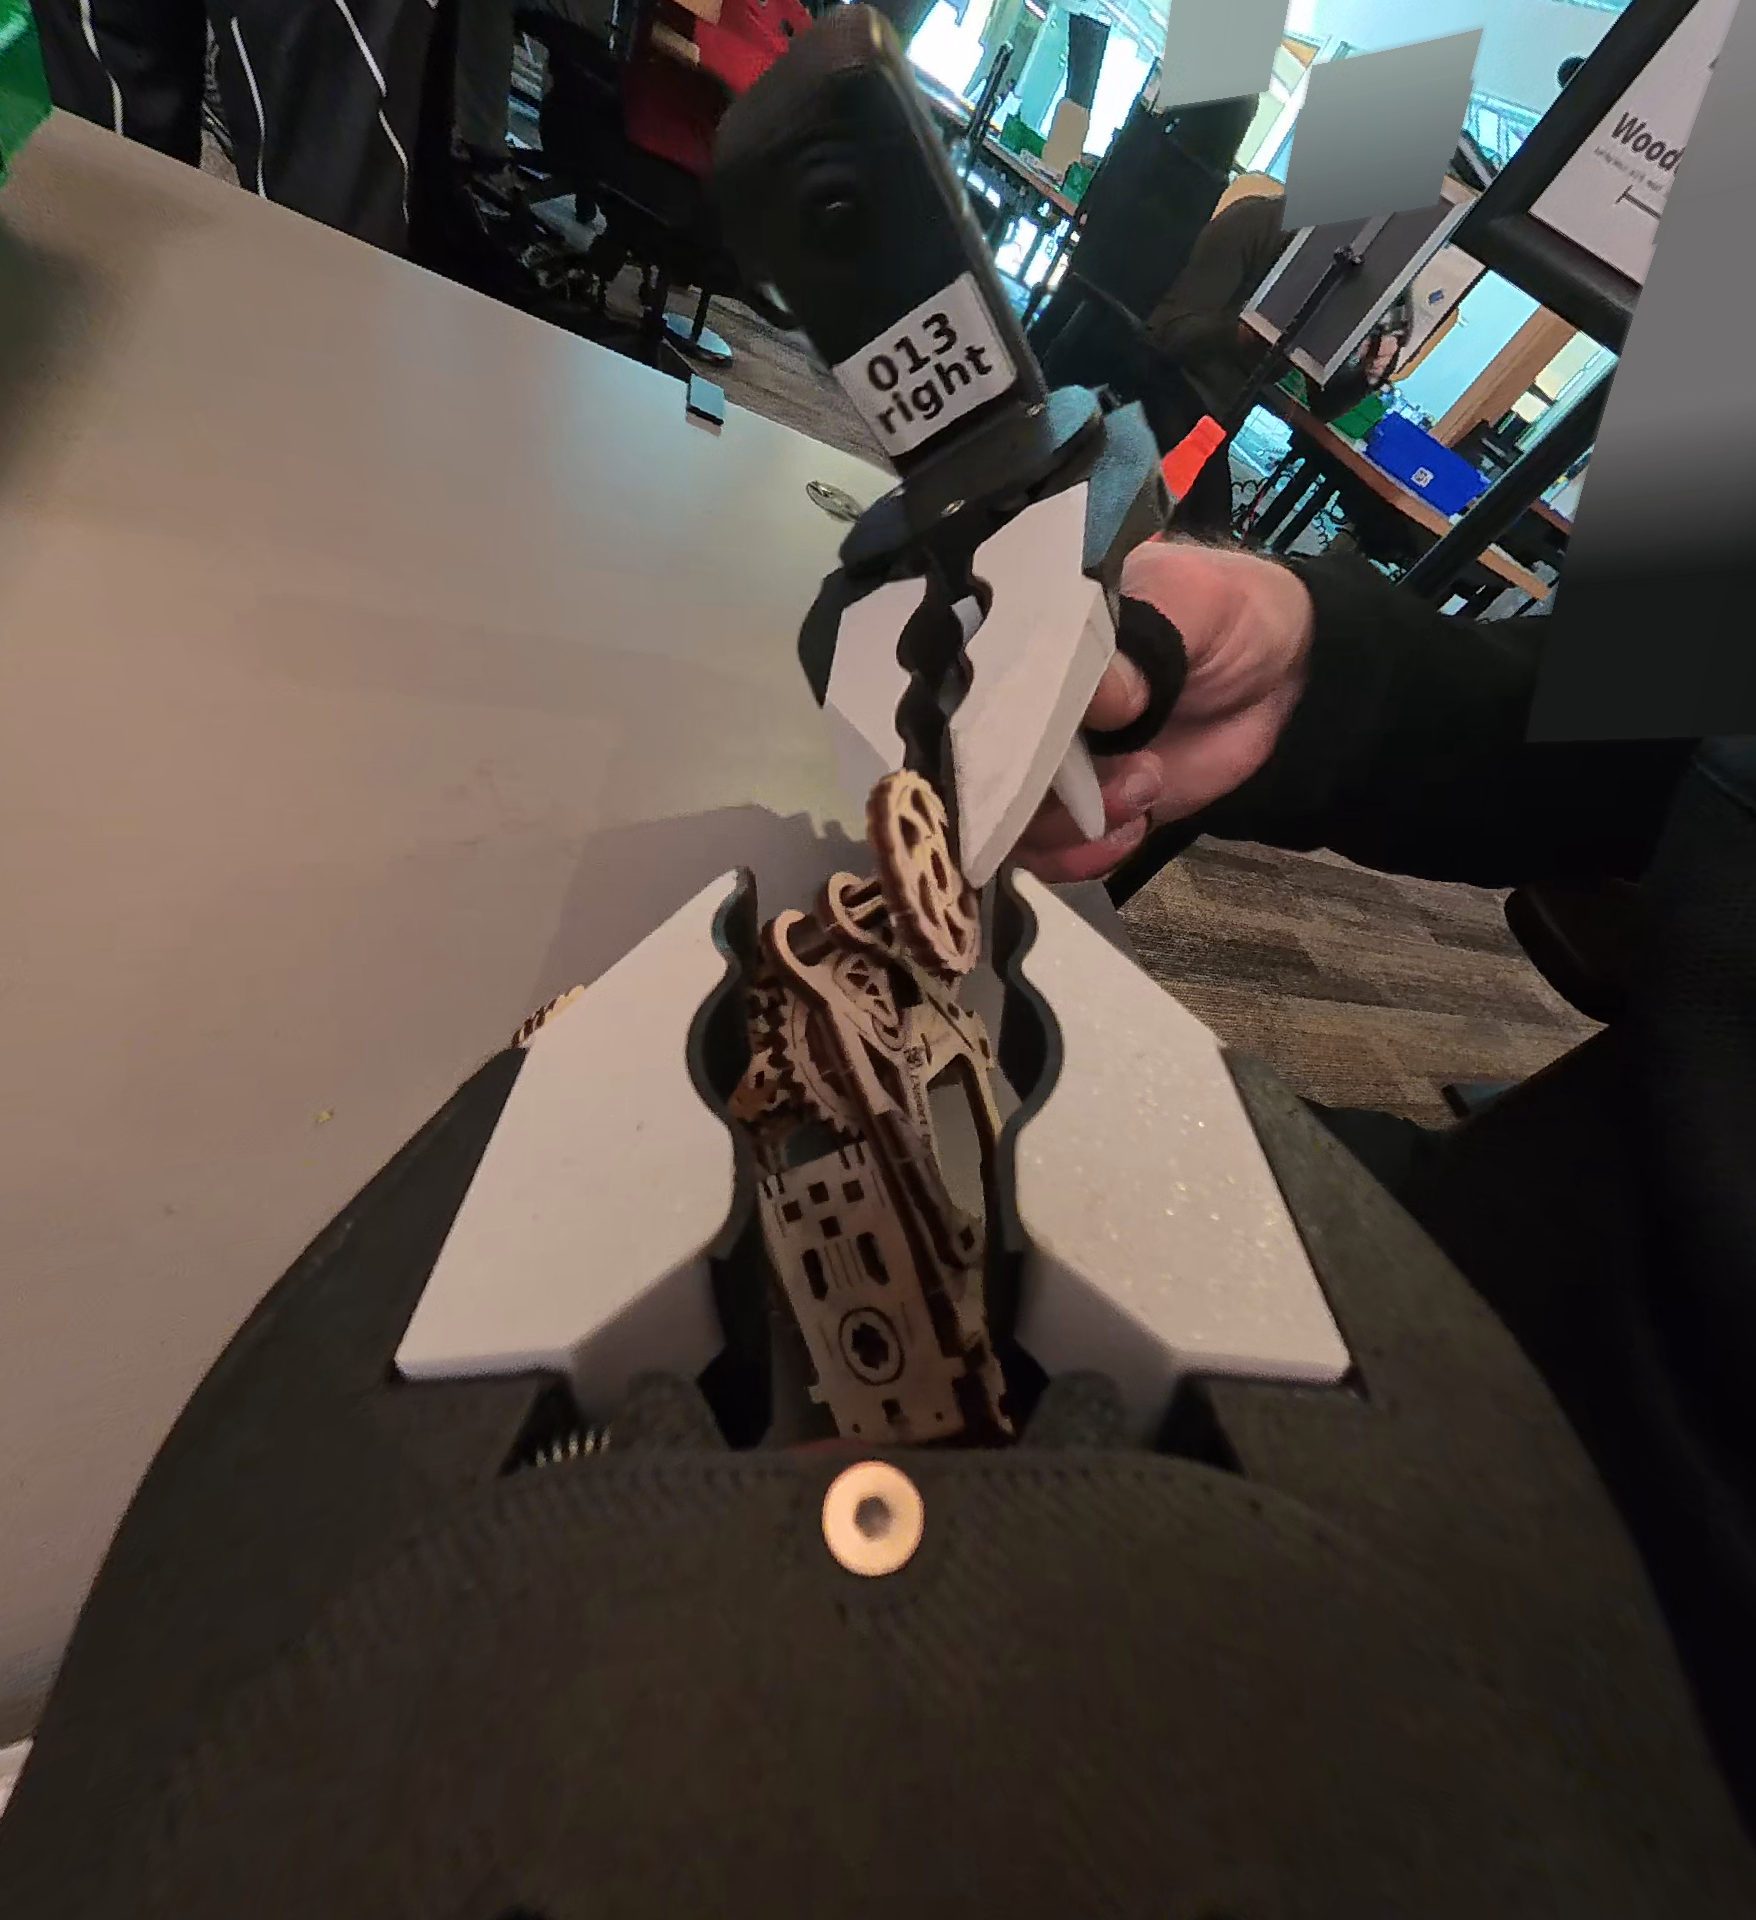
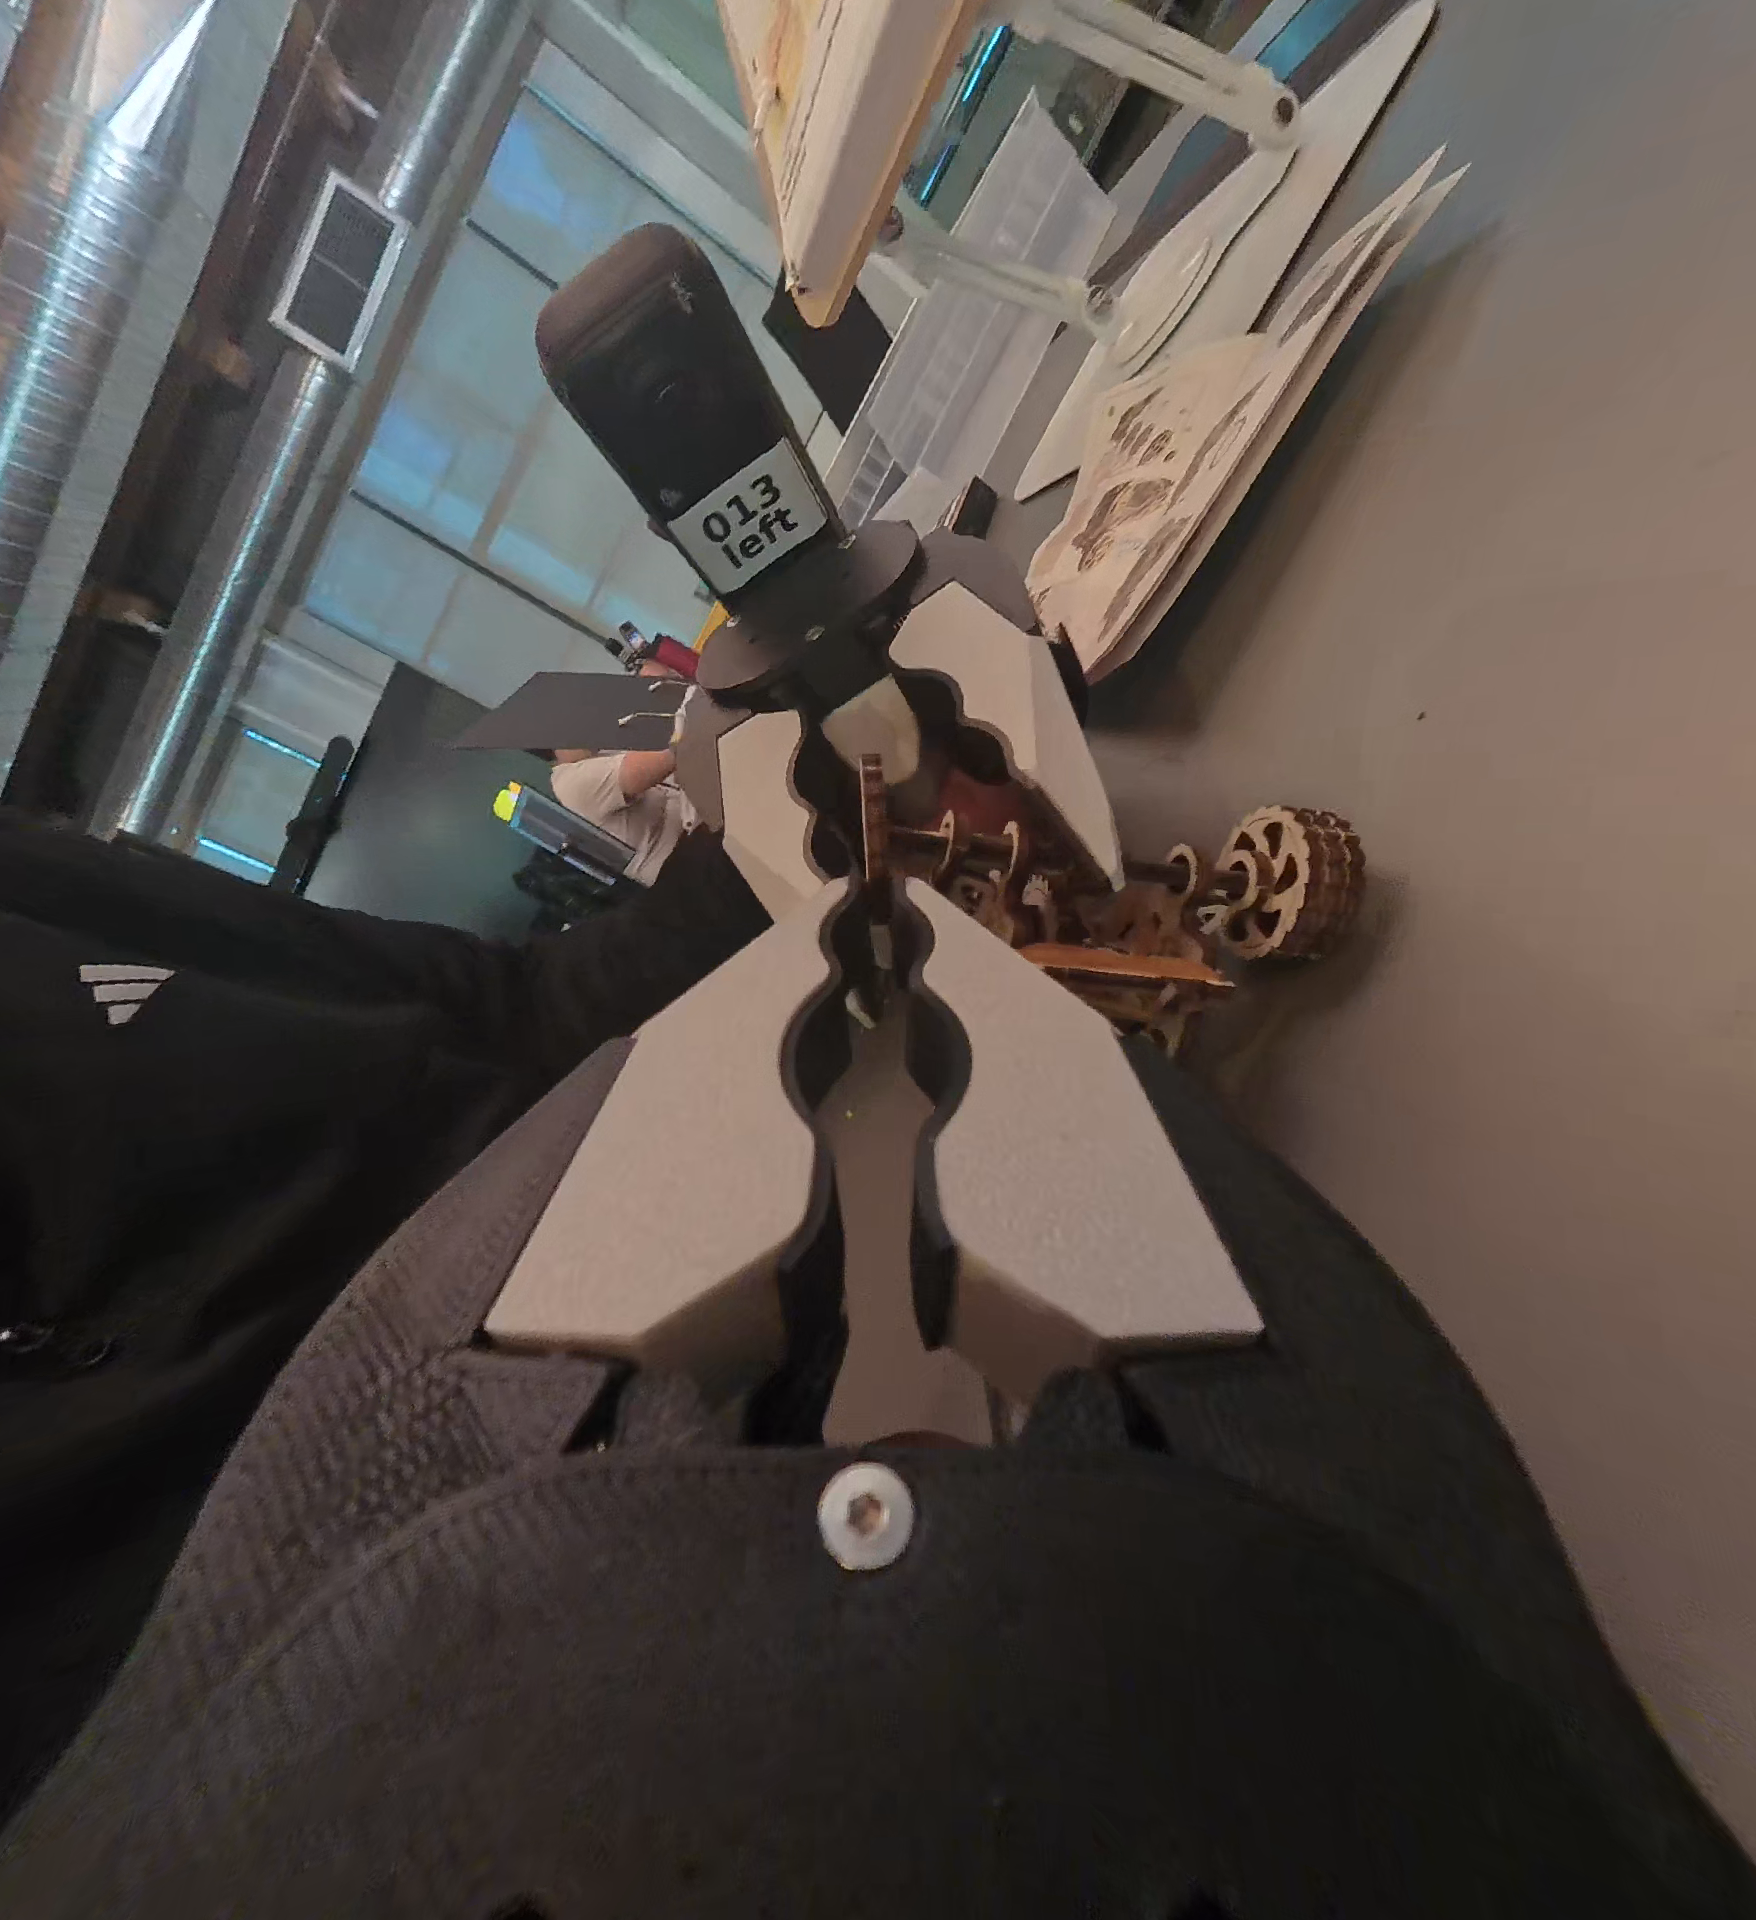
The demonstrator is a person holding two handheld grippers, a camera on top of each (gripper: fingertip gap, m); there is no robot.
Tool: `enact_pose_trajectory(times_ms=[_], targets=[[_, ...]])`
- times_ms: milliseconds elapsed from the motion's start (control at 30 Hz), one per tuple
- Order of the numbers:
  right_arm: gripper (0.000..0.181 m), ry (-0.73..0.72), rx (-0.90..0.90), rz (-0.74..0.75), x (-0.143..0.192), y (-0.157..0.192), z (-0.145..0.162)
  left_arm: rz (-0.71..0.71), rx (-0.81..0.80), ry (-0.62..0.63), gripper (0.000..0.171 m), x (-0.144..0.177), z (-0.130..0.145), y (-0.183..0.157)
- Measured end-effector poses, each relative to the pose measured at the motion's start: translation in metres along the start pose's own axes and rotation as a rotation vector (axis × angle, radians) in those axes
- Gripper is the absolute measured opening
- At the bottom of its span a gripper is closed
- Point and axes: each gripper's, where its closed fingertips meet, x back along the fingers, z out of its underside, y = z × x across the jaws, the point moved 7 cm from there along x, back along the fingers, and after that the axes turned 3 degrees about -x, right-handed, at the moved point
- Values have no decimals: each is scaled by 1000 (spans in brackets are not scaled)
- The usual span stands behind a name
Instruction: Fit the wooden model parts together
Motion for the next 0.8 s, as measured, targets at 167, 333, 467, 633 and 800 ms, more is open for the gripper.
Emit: enact_pose_trajectory(times_ms=[167,333,467,633,800], targets=[[1,-72,-30,30,2,0,1,-29,0,-8,42,-1,0,0],[1,-94,-48,48,3,0,3,-47,-7,-4,39,-2,0,1],[2,-114,-63,56,4,0,2,-51,5,-9,35,-2,0,2],[2,-140,-107,29,7,-2,4,-53,-5,-5,35,-4,-1,2],[2,-153,-156,-7,6,-4,5,-4,23,-20,42,-3,-2,2]])
